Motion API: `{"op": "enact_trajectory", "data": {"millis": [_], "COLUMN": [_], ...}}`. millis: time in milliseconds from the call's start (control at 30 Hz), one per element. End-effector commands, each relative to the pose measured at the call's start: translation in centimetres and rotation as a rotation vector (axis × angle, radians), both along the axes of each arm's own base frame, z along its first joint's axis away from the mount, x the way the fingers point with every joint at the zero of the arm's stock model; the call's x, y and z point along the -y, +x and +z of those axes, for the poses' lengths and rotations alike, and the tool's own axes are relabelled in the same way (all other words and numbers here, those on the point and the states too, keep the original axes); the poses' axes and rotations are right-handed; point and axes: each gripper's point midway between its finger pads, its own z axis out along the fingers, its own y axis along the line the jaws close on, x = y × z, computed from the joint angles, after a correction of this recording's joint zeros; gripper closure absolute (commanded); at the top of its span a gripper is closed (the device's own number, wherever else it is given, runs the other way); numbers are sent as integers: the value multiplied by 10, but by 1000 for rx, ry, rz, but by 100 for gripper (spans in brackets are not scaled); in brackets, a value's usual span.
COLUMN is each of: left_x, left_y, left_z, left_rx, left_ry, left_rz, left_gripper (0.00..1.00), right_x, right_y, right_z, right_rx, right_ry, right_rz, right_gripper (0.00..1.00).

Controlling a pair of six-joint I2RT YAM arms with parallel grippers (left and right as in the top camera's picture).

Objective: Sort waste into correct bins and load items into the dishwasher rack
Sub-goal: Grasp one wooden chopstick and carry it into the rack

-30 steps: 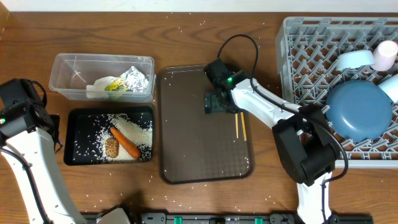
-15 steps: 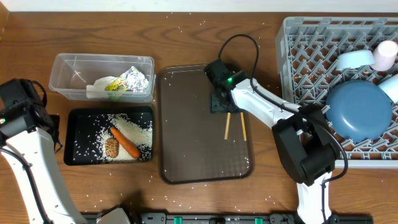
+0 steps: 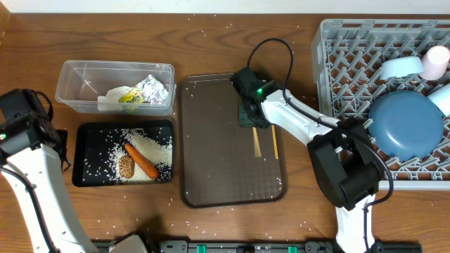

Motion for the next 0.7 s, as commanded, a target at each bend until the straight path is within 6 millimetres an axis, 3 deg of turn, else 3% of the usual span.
{"op": "enact_trajectory", "data": {"millis": [0, 167, 300, 500, 667], "left_x": [-1, -1, -1, -1, -1], "left_y": [-2, -3, -3, -3, -3], "left_z": [0, 0, 0, 0, 0], "left_rx": [-2, -3, -3, -3, -3], "left_ry": [4, 3, 3, 3, 3], "left_rz": [11, 11, 11, 11, 11], "left_gripper": [2, 2, 2, 2, 2], "right_x": [10, 9, 10, 17, 63], "right_y": [-13, -18, -18, -2, 11], "right_z": [-13, -10, 11, 98, 173], "right_rx": [-45, -60, -43, 136, 321], "right_ry": [-47, -38, -18, 49, 24], "right_rz": [-2, 1, 0, 102, 80], "right_gripper": [99, 99, 99, 99, 99]}}
